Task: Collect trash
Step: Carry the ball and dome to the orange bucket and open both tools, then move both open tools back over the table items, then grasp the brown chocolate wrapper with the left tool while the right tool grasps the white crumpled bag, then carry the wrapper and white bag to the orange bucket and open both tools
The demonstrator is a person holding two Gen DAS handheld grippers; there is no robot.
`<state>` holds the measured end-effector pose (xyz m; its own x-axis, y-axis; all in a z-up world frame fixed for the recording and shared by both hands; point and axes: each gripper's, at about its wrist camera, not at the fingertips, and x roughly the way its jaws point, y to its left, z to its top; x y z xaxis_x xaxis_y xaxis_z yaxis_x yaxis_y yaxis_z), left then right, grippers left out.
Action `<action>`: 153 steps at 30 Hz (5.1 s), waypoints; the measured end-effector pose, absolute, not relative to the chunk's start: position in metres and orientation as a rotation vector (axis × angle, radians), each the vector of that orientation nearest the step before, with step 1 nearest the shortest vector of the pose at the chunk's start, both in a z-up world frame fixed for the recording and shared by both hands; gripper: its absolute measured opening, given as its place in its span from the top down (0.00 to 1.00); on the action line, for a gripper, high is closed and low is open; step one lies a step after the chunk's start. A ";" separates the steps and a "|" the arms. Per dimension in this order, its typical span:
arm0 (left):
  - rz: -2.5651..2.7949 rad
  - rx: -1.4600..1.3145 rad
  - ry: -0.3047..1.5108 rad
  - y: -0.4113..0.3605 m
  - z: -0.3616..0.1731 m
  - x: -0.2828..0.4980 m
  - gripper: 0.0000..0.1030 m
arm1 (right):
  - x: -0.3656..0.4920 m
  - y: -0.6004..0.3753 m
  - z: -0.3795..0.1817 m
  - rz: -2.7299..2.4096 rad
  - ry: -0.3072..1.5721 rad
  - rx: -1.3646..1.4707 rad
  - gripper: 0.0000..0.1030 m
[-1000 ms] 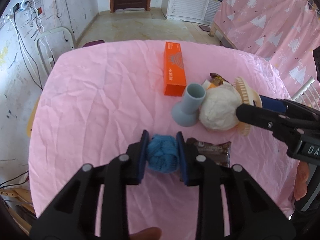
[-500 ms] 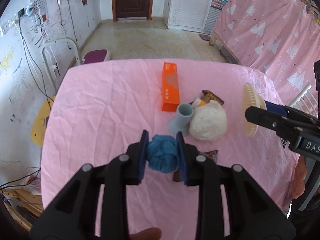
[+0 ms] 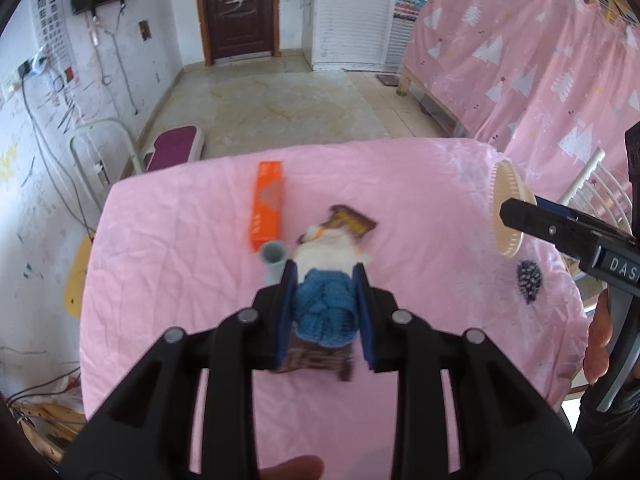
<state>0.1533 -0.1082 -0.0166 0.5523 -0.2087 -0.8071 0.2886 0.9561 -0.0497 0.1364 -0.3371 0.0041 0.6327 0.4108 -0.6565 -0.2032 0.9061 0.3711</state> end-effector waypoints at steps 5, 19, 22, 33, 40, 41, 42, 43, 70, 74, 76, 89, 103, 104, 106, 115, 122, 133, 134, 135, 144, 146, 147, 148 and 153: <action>-0.341 0.140 0.922 -0.143 -0.010 0.148 0.74 | 0.123 -0.373 0.007 0.308 0.780 0.316 0.57; -0.509 0.279 0.918 -0.261 -0.007 0.138 0.74 | 0.071 -0.494 0.003 0.134 0.698 0.424 0.57; -0.569 0.285 0.917 -0.285 -0.005 0.132 0.74 | 0.059 -0.521 -0.002 0.097 0.683 0.448 0.57; -0.760 0.301 0.924 -0.362 -0.010 0.113 0.74 | 0.029 -0.593 -0.038 -0.019 0.694 0.523 0.57; -0.825 0.308 0.953 -0.402 -0.020 0.107 0.74 | 0.018 -0.618 -0.065 -0.047 0.716 0.574 0.57; -0.831 0.310 0.959 -0.407 -0.023 0.107 0.74 | 0.018 -0.620 -0.067 -0.050 0.718 0.580 0.57; -0.834 0.314 0.963 -0.411 -0.024 0.106 0.74 | 0.017 -0.622 -0.070 -0.051 0.718 0.587 0.57; -0.840 0.318 0.968 -0.416 -0.026 0.106 0.74 | 0.015 -0.626 -0.073 -0.054 0.718 0.598 0.57; -0.832 0.243 0.973 -0.401 -0.020 0.110 0.46 | 0.026 -0.611 -0.071 -0.028 0.745 0.590 0.49; -0.805 0.222 0.951 -0.377 -0.014 0.110 0.46 | 0.033 -0.592 -0.061 -0.008 0.744 0.563 0.49; -0.780 0.214 0.941 -0.362 -0.011 0.110 0.46 | 0.040 -0.579 -0.056 0.008 0.749 0.546 0.49; -0.564 0.154 0.914 -0.262 -0.003 0.121 0.46 | 0.082 -0.482 -0.033 0.137 0.783 0.421 0.49; -0.378 -0.001 0.954 -0.127 -0.020 0.137 0.40 | 0.120 -0.358 -0.015 0.266 0.827 0.278 0.49; -0.375 -0.007 0.959 -0.121 -0.023 0.136 0.40 | 0.122 -0.352 -0.015 0.274 0.831 0.270 0.49; -0.362 -0.014 0.973 -0.112 -0.028 0.138 0.40 | 0.126 -0.336 -0.015 0.292 0.838 0.249 0.49; -0.346 -0.024 1.017 -0.086 -0.058 0.146 0.40 | 0.140 -0.278 -0.018 0.355 0.868 0.185 0.49; -0.338 -0.007 1.044 -0.077 -0.079 0.153 0.42 | 0.148 -0.252 -0.024 0.388 0.895 0.150 0.49; -0.340 0.032 1.035 -0.080 -0.084 0.151 0.60 | 0.157 -0.216 -0.028 0.442 0.916 0.093 0.49; -0.338 0.027 1.034 -0.078 -0.084 0.151 0.60 | 0.157 -0.213 -0.028 0.445 0.915 0.087 0.49; -0.339 0.021 1.032 -0.075 -0.083 0.150 0.60 | 0.158 -0.209 -0.029 0.449 0.913 0.080 0.49; -0.340 -0.026 1.022 -0.055 -0.079 0.145 0.60 | 0.168 -0.180 -0.035 0.469 0.919 0.023 0.50; -0.339 -0.035 1.024 -0.051 -0.080 0.145 0.60 | 0.170 -0.178 -0.038 0.464 0.923 0.012 0.57; -0.339 -0.039 1.026 -0.050 -0.080 0.146 0.60 | 0.172 -0.178 -0.040 0.462 0.929 0.010 0.60; -0.340 -0.043 1.027 -0.049 -0.081 0.146 0.60 | 0.172 -0.177 -0.041 0.454 0.929 0.005 0.65; -0.339 -0.048 1.031 -0.049 -0.081 0.148 0.60 | 0.171 -0.179 -0.041 0.444 0.921 0.001 0.79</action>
<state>0.1477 -0.0488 -0.0812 0.4664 -0.2980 -0.8328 0.2536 0.9471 -0.1969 0.1715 -0.1794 -0.0414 0.5213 0.3708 -0.7686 -0.3696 0.9099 0.1883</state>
